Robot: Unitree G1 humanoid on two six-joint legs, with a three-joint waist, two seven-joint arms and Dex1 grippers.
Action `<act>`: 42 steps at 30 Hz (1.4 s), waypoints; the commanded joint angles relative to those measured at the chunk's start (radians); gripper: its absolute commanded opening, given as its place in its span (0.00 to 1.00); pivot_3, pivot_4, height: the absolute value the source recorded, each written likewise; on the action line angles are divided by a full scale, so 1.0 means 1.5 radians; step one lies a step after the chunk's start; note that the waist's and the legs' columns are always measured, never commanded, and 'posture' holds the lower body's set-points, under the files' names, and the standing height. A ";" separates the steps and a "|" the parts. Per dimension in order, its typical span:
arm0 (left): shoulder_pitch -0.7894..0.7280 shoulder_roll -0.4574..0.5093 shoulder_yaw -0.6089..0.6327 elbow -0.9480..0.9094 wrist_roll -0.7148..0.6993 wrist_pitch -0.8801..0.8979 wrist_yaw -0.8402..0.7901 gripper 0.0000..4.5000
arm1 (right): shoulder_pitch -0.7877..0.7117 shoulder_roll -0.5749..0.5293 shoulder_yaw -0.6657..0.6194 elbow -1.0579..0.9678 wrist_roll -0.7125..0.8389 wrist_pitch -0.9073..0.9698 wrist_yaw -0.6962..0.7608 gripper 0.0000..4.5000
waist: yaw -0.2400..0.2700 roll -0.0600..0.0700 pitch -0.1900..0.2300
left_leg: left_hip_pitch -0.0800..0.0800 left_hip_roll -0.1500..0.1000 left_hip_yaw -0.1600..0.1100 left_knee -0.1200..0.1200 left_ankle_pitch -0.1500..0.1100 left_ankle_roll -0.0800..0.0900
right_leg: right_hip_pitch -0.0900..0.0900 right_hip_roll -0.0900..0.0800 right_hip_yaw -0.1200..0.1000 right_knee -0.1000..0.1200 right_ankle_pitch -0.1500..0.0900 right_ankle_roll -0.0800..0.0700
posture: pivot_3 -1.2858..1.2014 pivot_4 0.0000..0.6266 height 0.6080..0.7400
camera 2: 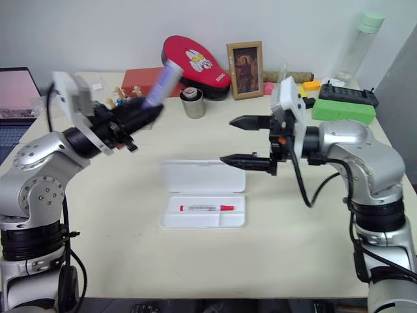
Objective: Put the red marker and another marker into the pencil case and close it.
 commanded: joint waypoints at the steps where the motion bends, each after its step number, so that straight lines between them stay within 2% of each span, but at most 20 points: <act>1: 0.013 0.090 -0.060 -0.075 -0.012 0.031 -0.120 0.27 | 0.021 -0.035 -0.040 -0.050 0.034 0.018 -0.003 1.00 | -0.004 0.000 0.000 | 0.000 0.000 0.000 0.000 0.000 0.000 | 0.000 0.000 0.000 0.000 0.000 0.000 | 0.52 0.24 1.00; 6: 0.087 0.171 -0.151 -0.077 0.060 0.001 -0.201 0.27 | 0.088 -0.076 -0.022 -0.113 0.021 0.031 -0.028 1.00 | -0.008 0.001 0.000 | 0.000 0.000 0.000 0.000 0.000 0.000 | 0.000 0.000 0.001 -0.001 0.000 0.000 | 0.52 0.24 1.00; 14: 0.135 0.181 -0.213 -0.067 0.127 -0.032 -0.234 0.27 | 0.147 -0.089 0.010 -0.153 0.008 0.033 -0.057 1.00 | -0.003 0.001 0.000 | -0.001 0.000 0.000 0.000 0.000 0.000 | -0.001 0.000 0.001 0.000 0.000 0.000 | 0.52 0.24 1.00; 17: 0.163 0.204 -0.264 -0.035 0.215 -0.084 -0.241 0.27 | 0.152 -0.084 0.022 -0.162 0.011 0.034 -0.065 1.00 | -0.004 0.001 0.000 | -0.001 0.000 0.000 0.000 0.000 0.000 | -0.001 0.000 0.001 0.000 0.000 0.000 | 0.52 0.24 1.00; 25: 0.170 0.197 -0.284 -0.003 0.280 -0.142 -0.253 0.27 | 0.156 -0.087 0.033 -0.164 0.009 0.030 -0.069 1.00 | 0.007 0.001 0.000 | -0.001 0.000 0.000 0.000 0.000 0.000 | -0.001 0.000 0.001 0.000 0.000 0.000 | 0.52 0.24 1.00; 31: 0.150 0.181 -0.273 0.004 0.283 -0.152 -0.268 0.27 | 0.156 -0.084 0.036 -0.166 0.012 0.030 -0.072 1.00 | 0.007 0.001 0.000 | -0.001 0.000 0.000 0.000 0.000 0.000 | -0.001 0.000 0.000 0.000 0.000 0.000 | 0.52 0.24 1.00; 42: 0.109 0.161 -0.308 0.014 0.316 -0.162 -0.298 0.27 | 0.156 -0.080 0.038 -0.168 0.016 0.030 -0.081 1.00 | 0.006 0.001 0.000 | -0.001 0.000 0.000 0.000 0.000 0.000 | -0.001 0.000 0.000 0.000 0.000 0.000 | 0.52 0.24 1.00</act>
